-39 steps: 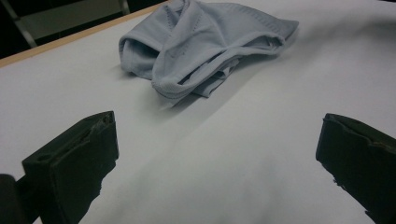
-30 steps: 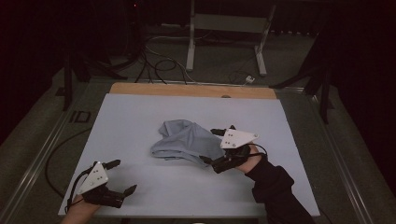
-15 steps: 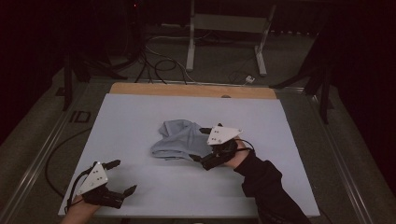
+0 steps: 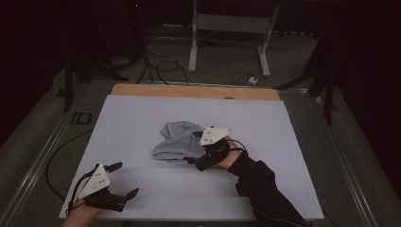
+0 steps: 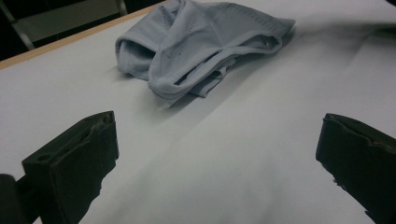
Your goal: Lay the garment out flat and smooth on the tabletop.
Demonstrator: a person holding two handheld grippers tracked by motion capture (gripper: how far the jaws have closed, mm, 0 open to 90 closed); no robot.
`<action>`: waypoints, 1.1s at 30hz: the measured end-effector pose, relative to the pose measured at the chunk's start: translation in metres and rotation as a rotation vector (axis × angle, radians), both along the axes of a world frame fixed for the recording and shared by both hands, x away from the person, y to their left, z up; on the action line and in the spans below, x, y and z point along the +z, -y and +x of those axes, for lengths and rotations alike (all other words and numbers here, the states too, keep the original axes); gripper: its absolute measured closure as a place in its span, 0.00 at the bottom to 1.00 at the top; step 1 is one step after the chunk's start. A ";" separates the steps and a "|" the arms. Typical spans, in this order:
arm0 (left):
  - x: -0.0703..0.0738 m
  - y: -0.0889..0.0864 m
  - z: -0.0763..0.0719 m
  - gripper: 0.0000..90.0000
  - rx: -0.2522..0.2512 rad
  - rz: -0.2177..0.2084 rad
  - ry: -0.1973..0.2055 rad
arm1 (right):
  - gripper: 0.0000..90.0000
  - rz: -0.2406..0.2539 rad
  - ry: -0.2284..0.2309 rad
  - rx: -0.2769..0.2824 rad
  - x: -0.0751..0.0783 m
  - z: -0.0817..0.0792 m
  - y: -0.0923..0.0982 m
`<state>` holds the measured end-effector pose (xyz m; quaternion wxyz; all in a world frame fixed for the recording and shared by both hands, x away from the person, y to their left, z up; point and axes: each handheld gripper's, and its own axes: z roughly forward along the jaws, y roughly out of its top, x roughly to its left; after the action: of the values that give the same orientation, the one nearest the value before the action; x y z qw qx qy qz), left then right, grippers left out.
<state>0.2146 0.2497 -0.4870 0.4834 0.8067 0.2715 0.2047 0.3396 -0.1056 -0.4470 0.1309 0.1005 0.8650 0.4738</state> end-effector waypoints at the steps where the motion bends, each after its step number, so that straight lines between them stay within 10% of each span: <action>1: 0.000 0.000 0.000 0.00 0.001 -0.002 0.000 | 0.11 -0.005 -0.005 0.009 -0.003 0.001 -0.002; 12: -0.001 0.000 0.000 0.00 -0.002 -0.003 -0.004 | 0.17 -0.126 -0.073 0.050 -0.035 0.002 -0.028; 33: -0.001 -0.001 0.000 0.00 -0.001 0.002 -0.003 | 0.61 -0.346 -0.021 -0.063 -0.058 0.009 -0.030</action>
<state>0.2144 0.2502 -0.4878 0.4823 0.8076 0.2714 0.2035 0.3490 -0.0756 -0.5048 0.1519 0.1085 0.9313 0.3126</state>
